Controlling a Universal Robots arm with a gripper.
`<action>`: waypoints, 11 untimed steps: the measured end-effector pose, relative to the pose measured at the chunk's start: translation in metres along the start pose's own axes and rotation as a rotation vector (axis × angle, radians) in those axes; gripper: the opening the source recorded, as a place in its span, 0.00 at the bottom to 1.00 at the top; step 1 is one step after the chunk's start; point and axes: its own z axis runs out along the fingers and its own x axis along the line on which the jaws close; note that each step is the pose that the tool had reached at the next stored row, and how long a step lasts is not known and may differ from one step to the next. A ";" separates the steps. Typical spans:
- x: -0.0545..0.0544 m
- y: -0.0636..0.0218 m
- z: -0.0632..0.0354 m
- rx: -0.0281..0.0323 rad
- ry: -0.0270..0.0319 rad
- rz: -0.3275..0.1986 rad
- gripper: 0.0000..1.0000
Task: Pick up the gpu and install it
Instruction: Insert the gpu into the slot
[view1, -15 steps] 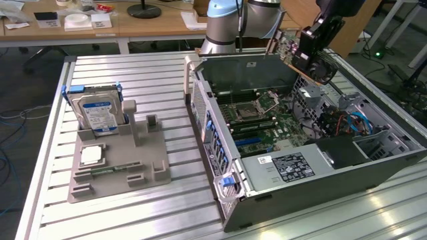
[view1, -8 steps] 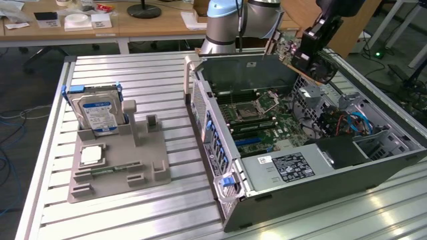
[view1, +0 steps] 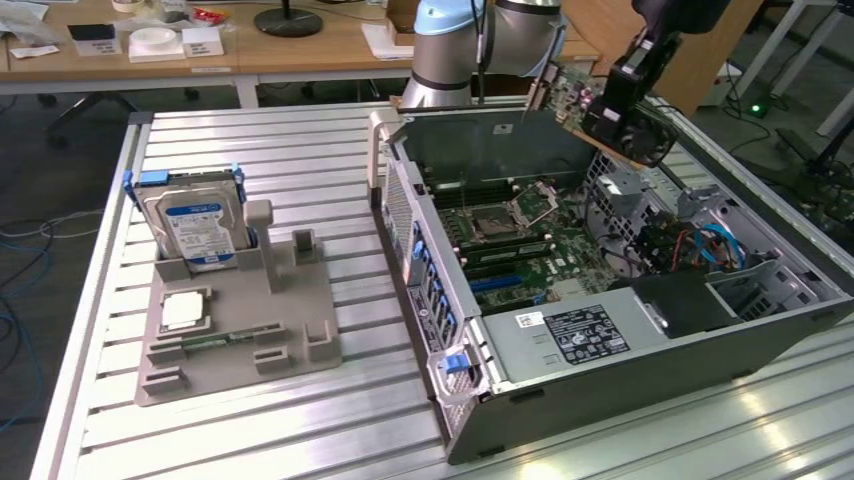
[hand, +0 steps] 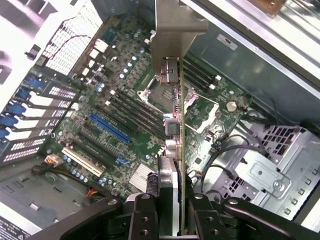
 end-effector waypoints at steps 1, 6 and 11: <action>0.000 0.0000 0.0000 0.0000 0.0005 -0.008 0.28; 0.000 0.0000 0.0000 -0.0002 0.0030 -0.051 0.28; 0.000 0.0000 0.0000 -0.0004 0.0053 -0.093 0.28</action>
